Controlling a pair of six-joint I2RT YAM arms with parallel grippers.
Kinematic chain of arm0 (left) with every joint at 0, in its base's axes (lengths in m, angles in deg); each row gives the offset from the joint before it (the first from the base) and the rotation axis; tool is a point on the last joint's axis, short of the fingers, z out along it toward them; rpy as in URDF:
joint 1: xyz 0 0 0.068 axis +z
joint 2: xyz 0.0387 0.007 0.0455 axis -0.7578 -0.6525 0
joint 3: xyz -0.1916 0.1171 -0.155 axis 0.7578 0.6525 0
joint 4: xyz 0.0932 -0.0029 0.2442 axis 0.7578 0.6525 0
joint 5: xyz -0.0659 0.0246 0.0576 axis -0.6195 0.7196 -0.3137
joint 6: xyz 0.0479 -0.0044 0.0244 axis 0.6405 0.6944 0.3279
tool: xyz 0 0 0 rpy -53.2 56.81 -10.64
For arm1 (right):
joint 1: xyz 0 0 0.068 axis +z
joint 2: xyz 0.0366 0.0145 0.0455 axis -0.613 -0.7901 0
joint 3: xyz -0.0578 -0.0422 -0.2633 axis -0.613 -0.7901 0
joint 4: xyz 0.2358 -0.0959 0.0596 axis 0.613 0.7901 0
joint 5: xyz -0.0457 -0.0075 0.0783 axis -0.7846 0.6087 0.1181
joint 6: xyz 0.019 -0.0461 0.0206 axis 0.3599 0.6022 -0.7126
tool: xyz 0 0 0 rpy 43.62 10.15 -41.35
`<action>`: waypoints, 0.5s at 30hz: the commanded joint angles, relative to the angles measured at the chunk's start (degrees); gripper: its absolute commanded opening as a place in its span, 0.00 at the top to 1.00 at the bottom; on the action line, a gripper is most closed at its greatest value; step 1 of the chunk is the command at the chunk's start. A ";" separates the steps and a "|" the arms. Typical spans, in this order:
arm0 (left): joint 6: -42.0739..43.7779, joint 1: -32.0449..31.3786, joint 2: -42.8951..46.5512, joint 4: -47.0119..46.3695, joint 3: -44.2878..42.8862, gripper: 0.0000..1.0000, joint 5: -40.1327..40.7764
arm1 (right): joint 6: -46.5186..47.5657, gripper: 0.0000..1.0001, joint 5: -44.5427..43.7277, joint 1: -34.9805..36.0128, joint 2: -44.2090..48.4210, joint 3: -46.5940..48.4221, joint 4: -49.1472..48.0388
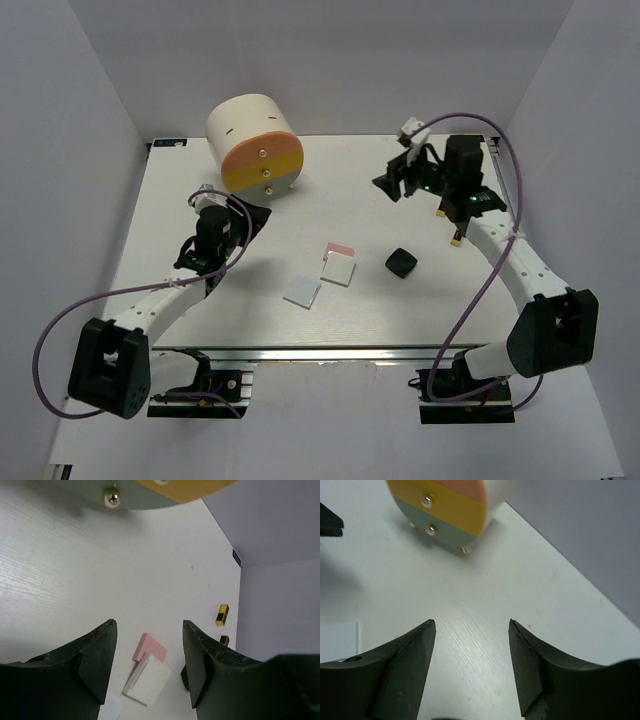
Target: Organize the makeup
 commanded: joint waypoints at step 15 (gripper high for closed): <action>3.15 2.20 -25.60 -19.30 -17.02 0.37 7.83 | -9.60 0.42 8.50 -12.27 14.52 -17.83 -7.59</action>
